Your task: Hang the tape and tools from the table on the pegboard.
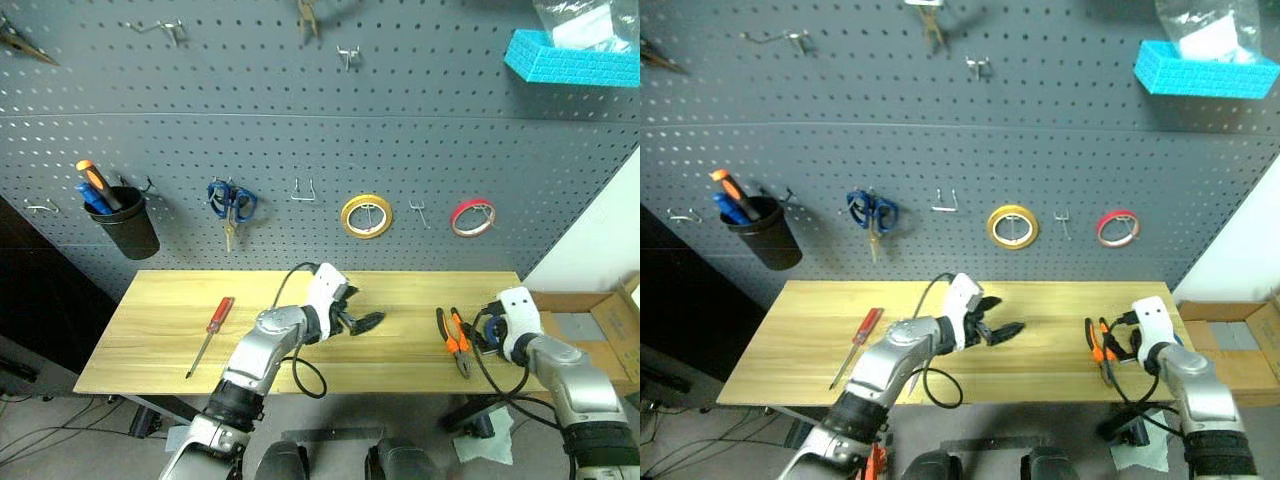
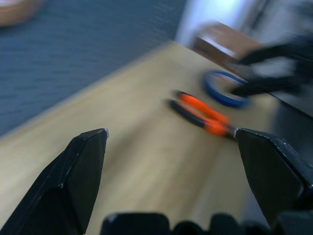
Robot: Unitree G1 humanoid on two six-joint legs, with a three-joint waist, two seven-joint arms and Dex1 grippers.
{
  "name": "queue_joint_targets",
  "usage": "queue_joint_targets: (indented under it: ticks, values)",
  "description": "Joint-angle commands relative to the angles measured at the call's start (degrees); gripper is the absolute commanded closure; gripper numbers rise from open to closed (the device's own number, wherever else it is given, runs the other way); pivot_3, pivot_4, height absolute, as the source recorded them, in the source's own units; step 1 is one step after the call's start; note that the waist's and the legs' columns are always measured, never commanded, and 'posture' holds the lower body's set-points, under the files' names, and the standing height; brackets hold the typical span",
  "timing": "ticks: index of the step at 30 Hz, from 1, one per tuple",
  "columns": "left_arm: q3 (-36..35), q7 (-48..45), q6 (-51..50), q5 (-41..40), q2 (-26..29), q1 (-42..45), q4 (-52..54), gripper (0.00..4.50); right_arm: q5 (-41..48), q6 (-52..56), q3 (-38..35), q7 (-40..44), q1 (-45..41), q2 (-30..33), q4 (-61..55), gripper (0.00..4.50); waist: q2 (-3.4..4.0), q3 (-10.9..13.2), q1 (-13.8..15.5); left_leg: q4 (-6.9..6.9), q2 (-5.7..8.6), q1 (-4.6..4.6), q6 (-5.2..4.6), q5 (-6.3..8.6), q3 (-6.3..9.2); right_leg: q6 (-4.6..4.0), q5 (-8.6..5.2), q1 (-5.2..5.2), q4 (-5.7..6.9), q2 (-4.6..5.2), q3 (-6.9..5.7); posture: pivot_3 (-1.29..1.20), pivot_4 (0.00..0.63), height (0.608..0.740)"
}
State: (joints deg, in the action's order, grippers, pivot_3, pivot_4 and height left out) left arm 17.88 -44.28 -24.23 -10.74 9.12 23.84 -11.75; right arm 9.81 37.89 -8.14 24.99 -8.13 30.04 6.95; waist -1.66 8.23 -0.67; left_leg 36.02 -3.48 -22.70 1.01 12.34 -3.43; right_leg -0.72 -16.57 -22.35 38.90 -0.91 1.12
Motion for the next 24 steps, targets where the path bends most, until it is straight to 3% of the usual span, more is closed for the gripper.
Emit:
queue_joint_targets:
  ticks: [1,8,14,16,24]
  values:
    - [3.2,-3.1,3.2,1.5,-2.7,4.4,-4.0,0.04,1.2,1.4,-1.8,1.7,-2.9,2.1,2.4,0.0,0.07,1.6,0.0,0.0,-0.01,-0.09,0.0,0.0,0.05,0.0,0.0,-0.05,0.0,-0.02,-0.07,-0.01,0.254,0.74]
    - [5.7,-5.1,8.8,4.0,-9.8,12.6,-14.3,0.04,2.3,4.1,-2.8,3.2,-7.8,3.5,9.1,0.0,0.09,5.5,-0.1,0.03,0.02,-0.26,0.0,0.0,0.04,0.22,-0.1,-0.16,-0.01,0.07,-0.05,-0.01,0.318,0.74]
    - [6.4,-6.0,13.6,6.3,-14.9,17.1,-21.6,0.04,2.0,3.1,-3.1,3.9,-10.7,4.4,16.2,0.0,0.04,7.0,-0.4,0.03,0.14,-0.62,0.01,-0.01,0.01,0.44,-0.17,-0.45,-0.06,0.12,-0.05,-0.01,0.334,0.74]
    - [6.3,-6.3,14.1,6.6,-15.7,17.8,-22.5,0.04,2.3,3.4,-3.6,3.5,-11.3,4.4,18.8,0.0,0.05,7.2,-0.5,0.07,0.13,-1.12,0.03,-0.02,0.02,0.47,-0.15,-0.95,0.02,0.13,-0.06,-0.01,0.342,0.74]
    - [7.2,-8.0,15.5,8.0,-15.7,17.0,-22.4,0.04,2.8,3.6,-4.0,3.7,-12.0,4.5,25.6,0.0,-0.11,8.4,-0.9,0.08,0.11,-1.1,0.04,-0.03,0.02,0.67,-0.05,-0.96,-0.01,0.18,-0.08,0.0,0.36,0.74]
